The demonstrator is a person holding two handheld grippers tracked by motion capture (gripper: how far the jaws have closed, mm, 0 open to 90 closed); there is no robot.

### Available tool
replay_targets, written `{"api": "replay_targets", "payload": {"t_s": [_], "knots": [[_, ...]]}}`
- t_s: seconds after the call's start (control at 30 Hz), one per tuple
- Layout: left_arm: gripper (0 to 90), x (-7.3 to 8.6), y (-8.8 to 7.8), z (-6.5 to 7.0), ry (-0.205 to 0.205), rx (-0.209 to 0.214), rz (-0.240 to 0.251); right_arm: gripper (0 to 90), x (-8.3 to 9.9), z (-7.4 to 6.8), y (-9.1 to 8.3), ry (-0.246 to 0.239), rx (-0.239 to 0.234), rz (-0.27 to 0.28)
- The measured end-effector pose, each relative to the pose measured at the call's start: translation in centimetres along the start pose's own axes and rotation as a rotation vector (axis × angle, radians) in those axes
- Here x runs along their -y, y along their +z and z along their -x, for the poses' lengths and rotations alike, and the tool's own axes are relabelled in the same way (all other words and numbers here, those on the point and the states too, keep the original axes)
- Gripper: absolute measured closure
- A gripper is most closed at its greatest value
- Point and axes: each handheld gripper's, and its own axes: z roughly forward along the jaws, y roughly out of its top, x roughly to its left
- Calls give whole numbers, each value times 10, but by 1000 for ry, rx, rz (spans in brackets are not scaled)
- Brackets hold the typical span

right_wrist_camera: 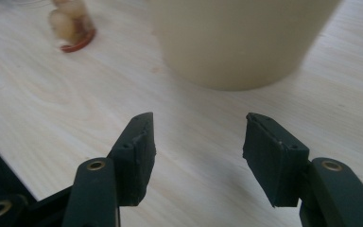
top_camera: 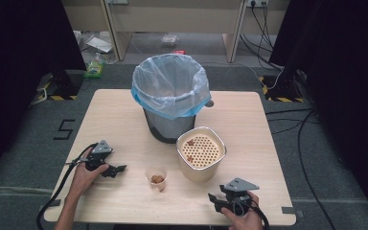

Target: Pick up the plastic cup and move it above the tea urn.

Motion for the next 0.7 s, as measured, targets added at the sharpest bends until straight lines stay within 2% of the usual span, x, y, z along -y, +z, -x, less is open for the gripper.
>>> {"api": "replay_targets", "payload": {"t_s": [0.17,0.33,0.7], "knots": [[0,0,0,0,-1,-1,1,450,-4,-17,10,-23,-46,-13],[0,0,0,1,-4,-5,2,450,-15,-34,17,-50,-79,6],[0,1,0,1,-5,-7,2,490,-38,-54,26,-92,-115,44]]}}
